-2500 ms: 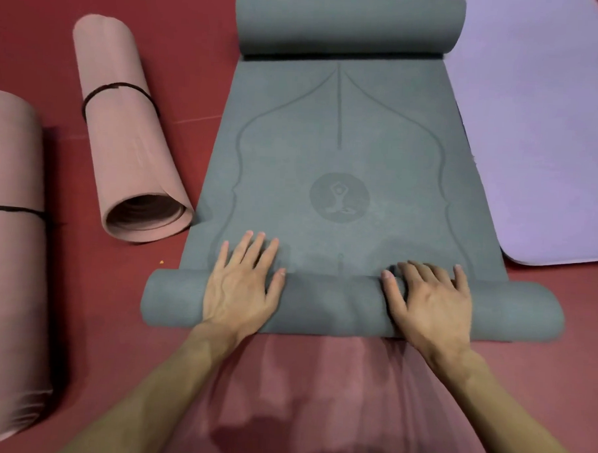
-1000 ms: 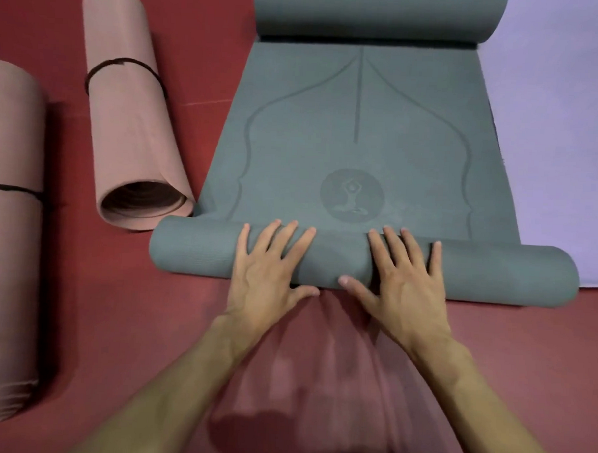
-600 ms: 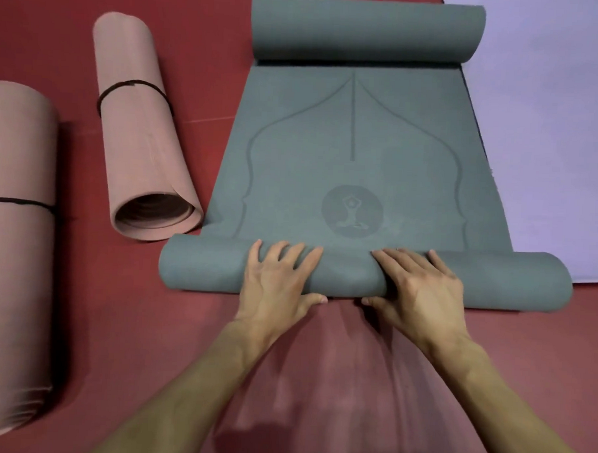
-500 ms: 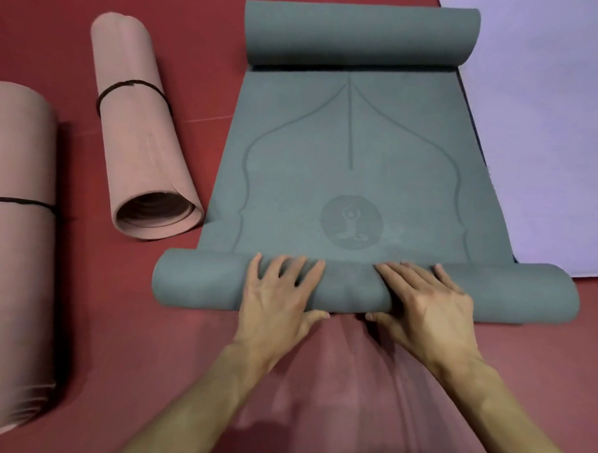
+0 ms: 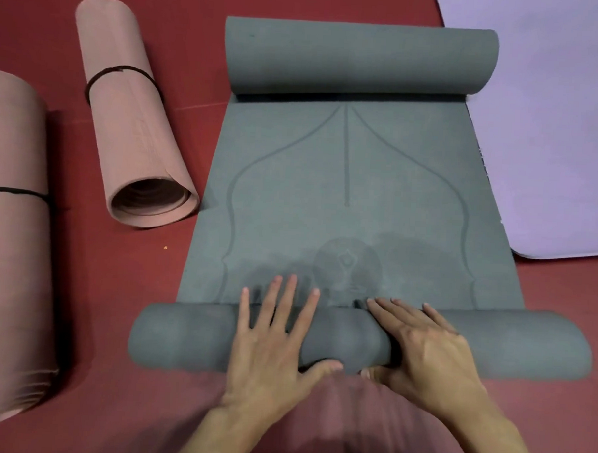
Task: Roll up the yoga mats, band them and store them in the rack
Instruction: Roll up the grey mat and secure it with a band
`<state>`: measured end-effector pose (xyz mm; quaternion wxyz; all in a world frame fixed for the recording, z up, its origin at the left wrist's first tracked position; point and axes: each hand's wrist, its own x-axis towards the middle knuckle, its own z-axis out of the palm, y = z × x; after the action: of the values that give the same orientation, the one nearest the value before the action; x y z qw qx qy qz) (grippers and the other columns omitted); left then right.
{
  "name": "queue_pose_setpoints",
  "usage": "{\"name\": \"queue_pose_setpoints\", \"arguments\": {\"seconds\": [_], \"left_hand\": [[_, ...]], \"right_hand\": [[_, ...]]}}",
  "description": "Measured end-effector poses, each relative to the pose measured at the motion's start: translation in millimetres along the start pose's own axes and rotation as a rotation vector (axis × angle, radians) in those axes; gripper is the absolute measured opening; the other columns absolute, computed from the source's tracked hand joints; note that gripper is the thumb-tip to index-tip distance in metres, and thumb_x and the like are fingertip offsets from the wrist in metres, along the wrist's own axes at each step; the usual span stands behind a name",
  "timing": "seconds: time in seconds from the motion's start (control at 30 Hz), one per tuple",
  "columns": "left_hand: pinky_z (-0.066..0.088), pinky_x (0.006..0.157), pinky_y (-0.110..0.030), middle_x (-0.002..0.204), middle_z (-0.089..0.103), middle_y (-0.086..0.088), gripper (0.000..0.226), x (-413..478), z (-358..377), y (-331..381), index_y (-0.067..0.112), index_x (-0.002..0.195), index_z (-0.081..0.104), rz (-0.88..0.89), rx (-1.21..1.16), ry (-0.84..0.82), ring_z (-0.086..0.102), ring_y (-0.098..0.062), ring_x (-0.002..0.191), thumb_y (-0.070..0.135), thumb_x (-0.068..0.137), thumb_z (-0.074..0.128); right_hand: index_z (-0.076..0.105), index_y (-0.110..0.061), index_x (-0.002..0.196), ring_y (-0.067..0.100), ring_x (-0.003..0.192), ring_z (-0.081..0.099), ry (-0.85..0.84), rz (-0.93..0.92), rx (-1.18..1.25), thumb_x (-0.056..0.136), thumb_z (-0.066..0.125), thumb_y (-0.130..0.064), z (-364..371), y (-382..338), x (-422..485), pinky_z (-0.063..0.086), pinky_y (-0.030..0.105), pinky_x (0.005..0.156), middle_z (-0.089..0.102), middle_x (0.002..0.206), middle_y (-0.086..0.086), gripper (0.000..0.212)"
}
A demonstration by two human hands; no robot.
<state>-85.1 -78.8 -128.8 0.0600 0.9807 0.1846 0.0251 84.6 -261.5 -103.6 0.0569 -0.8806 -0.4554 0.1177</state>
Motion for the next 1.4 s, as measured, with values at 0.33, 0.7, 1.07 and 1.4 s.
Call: {"name": "queue_pose_setpoints", "arguments": {"seconds": [0.33,0.7,1.07,1.4], "left_hand": [[0.048,0.106,-0.049,0.127,0.073,0.005,0.066,47.6,12.1,-2.4,0.03,0.136,0.067,-0.039,-0.067,0.091,0.069,-0.021,0.112,0.074,0.096,0.039],[0.034,0.118,-0.059,0.143,0.063,-0.006,0.06,18.5,13.0,-6.1,0.019,0.143,0.063,-0.057,-0.027,0.257,0.058,-0.028,0.133,0.057,0.102,0.042],[0.051,0.079,-0.038,0.083,0.076,0.0,0.053,83.9,-6.3,-21.0,0.025,0.092,0.078,-0.158,-0.033,0.054,0.071,-0.025,0.082,0.063,0.097,0.04],[0.055,0.073,-0.033,0.086,0.078,0.005,0.048,16.4,-1.5,8.7,0.028,0.095,0.081,-0.102,-0.079,0.06,0.074,-0.018,0.078,0.061,0.095,0.046]], "right_hand": [[0.039,-0.018,0.16,0.026,0.157,0.028,0.152,-0.04,-0.011,0.074,0.073,-0.075,17.1,-17.5,-21.4,0.019,0.058,0.122,0.035,0.167,0.003,0.108],[0.059,-0.019,0.145,0.026,0.139,0.055,0.153,0.065,-0.04,0.054,0.095,-0.056,7.7,-22.7,5.2,0.025,0.053,0.117,0.061,0.146,0.001,0.104],[0.068,-0.022,0.13,0.026,0.104,0.072,-0.033,-0.008,-0.19,0.041,0.074,-0.085,-19.7,-3.9,54.6,0.054,0.05,0.094,0.073,0.116,-0.003,0.109],[0.072,-0.039,0.112,0.016,0.081,0.076,-0.205,0.029,-0.108,0.03,0.063,-0.073,-28.7,-14.4,-4.6,0.058,0.038,0.074,0.077,0.096,-0.014,0.09]]}}
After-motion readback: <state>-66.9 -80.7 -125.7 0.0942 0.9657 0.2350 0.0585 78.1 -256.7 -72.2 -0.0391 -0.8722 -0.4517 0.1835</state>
